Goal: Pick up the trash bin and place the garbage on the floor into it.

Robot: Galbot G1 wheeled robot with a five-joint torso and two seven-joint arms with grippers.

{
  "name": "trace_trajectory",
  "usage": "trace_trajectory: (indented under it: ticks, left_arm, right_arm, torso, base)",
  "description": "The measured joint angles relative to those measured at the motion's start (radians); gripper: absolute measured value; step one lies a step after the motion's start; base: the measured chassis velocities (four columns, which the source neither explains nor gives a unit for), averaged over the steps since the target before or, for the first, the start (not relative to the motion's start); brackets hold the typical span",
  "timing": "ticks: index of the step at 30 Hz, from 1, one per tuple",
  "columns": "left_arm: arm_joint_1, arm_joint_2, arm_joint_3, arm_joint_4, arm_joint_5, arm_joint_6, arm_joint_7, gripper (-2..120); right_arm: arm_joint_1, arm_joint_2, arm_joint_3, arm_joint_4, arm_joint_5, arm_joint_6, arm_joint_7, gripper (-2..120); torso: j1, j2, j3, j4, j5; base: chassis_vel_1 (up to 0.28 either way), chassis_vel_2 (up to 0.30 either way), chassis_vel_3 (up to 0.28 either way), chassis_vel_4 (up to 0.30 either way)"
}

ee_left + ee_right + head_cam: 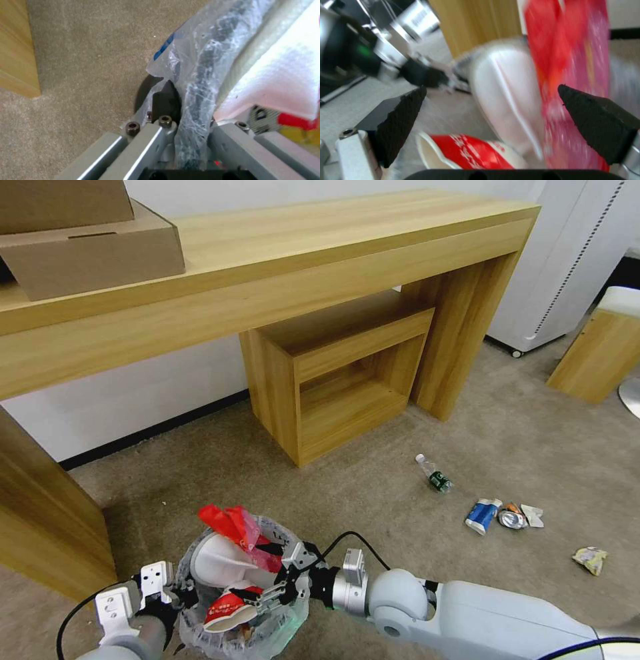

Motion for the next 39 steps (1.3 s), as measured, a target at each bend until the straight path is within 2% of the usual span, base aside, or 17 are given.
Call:
trace_trajectory:
  ticks: [16,19,25,28,31,32,35,36,38,39]
  left_arm:
    - [-0.010,0.015,-0.035,0.020,-0.013,0.001,-0.021,0]
    - [-0.010,-0.005,-0.034,0.030,0.006,0.002,-0.023,0]
    - [-0.001,-0.003,-0.056,0.028,0.002,0.003,-0.021,0]
    - [0.007,-0.008,-0.077,0.020,-0.007,0.010,-0.022,0]
    - [0.015,-0.015,-0.104,0.014,-0.012,0.028,-0.013,0]
    - [0.015,-0.015,-0.104,0.014,-0.012,0.028,-0.013,0]
    - [0.016,-0.023,-0.137,0.006,-0.014,0.038,0.008,0]
    - [0.016,-0.023,-0.137,0.006,-0.014,0.038,0.008,0]
    - [0.015,-0.033,-0.152,0.004,-0.007,0.041,0.024,0]
    - [0.011,-0.047,-0.173,0.000,0.002,0.044,0.050,0]
  right_arm:
    - [0.034,-0.003,-0.070,0.055,0.069,-0.039,0.074,100]
    - [0.058,-0.023,-0.070,0.119,0.105,-0.051,0.069,100]
    - [0.069,-0.062,-0.051,0.203,0.113,-0.062,0.069,100]
    - [0.056,-0.068,0.015,0.225,0.094,-0.057,0.071,100]
    - [0.039,-0.062,0.148,0.207,0.039,-0.055,0.084,100]
    - [0.039,-0.062,0.148,0.207,0.039,-0.055,0.084,100]
    - [0.030,-0.059,0.283,0.180,0.010,-0.090,0.123,100]
    - [0.030,-0.059,0.283,0.180,0.010,-0.090,0.123,100]
    - [0.018,-0.057,0.364,0.166,-0.001,-0.124,0.163,100]
    - [-0.009,-0.054,0.475,0.156,-0.012,-0.191,0.234,100]
  torso:
    - [0.000,0.000,0.000,-0.0001,0.0001]
    - [0.000,0.000,0.000,0.0000,0.0000]
    - [0.000,0.000,0.000,-0.0001,0.0000]
    - [0.000,0.000,0.000,-0.0001,0.0002]
    - [0.000,0.000,0.000,0.0000,0.0001]
    - [0.000,0.000,0.000,0.0000,0.0001]
    - [0.000,0.000,0.000,0.0001,0.0001]
    - [0.000,0.000,0.000,0.0001,0.0001]
    - [0.000,0.000,0.000,0.0000,0.0001]
    - [0.000,0.000,0.000,0.0001,0.0002]
  base:
    - [0.000,0.000,0.000,0.000]
    - [0.000,0.000,0.000,0.000]
    - [0.000,0.000,0.000,0.000]
    - [0.000,0.000,0.000,0.000]
    - [0.000,0.000,0.000,0.000]
    - [0.000,0.000,0.000,0.000]
    - [0.000,0.000,0.000,0.000]
    - [0.000,0.000,0.000,0.000]
    - [0.000,0.000,0.000,0.000]
    - [0.000,0.000,0.000,0.000]
